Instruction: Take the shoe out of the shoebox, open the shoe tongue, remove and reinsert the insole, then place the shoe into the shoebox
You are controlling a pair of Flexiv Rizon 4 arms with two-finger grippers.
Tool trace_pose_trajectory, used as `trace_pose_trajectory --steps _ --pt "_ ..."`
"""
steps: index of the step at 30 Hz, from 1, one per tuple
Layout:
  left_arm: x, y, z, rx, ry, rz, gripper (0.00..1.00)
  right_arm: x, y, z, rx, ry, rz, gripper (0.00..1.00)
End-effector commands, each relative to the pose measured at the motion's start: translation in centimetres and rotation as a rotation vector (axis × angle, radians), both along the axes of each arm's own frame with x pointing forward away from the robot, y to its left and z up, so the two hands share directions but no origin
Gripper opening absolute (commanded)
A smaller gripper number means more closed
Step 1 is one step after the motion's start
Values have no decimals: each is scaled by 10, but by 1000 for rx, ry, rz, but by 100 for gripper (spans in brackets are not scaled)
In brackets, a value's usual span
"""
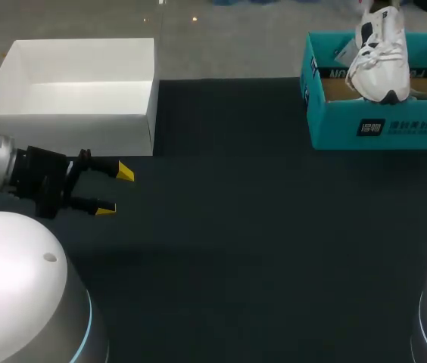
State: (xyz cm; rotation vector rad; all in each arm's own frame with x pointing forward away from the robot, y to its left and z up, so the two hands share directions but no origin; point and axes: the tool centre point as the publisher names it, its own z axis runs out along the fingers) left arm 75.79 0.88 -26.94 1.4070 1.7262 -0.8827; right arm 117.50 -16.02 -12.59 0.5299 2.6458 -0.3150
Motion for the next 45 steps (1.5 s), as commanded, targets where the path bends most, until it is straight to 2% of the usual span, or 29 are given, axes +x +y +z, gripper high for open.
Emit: trace_pose_trajectory --steps 1,6,9,12,18,24,28,31,34,37,38,40,41,42,43,45 --pt "0 -1 0 5 0 1 100 0 0 2 -1 2 0 0" --pt "0 -1 0 5 0 1 100 0 0 2 -1 2 0 0" --pt "0 -1 0 5 0 1 100 19 -20 -4 -35 32 -30 0" --pt "0 -1 0 5 0 1 100 44 -50 -10 -82 60 -66 0" --pt "0 -1 0 5 0 1 100 82 -96 -14 -152 55 -149 0" --pt "0 -1 0 5 0 1 100 108 -123 -17 -146 79 -254 0" --pt "0 -1 0 5 0 1 100 119 -135 -15 -88 105 -329 0" --pt "0 -1 0 5 0 1 100 121 -145 -7 -32 111 -378 0" --pt "0 -1 0 5 0 1 100 117 -154 5 24 83 -492 0" --pt "0 -1 0 5 0 1 100 109 -161 9 43 51 -661 0" --pt "0 -1 0 5 0 1 100 107 -162 9 32 44 -777 0" --pt "0 -1 0 5 0 1 100 103 -164 8 68 55 -908 0" --pt "0 -1 0 5 0 1 100 104 -164 8 80 50 -1056 0" --pt "0 -1 0 5 0 1 100 100 -165 9 103 60 -1054 0" --pt "0 -1 0 5 0 1 100 97 -164 10 107 32 -1184 0" --pt "0 -1 0 5 0 1 100 94 -163 12 148 32 -1249 0"
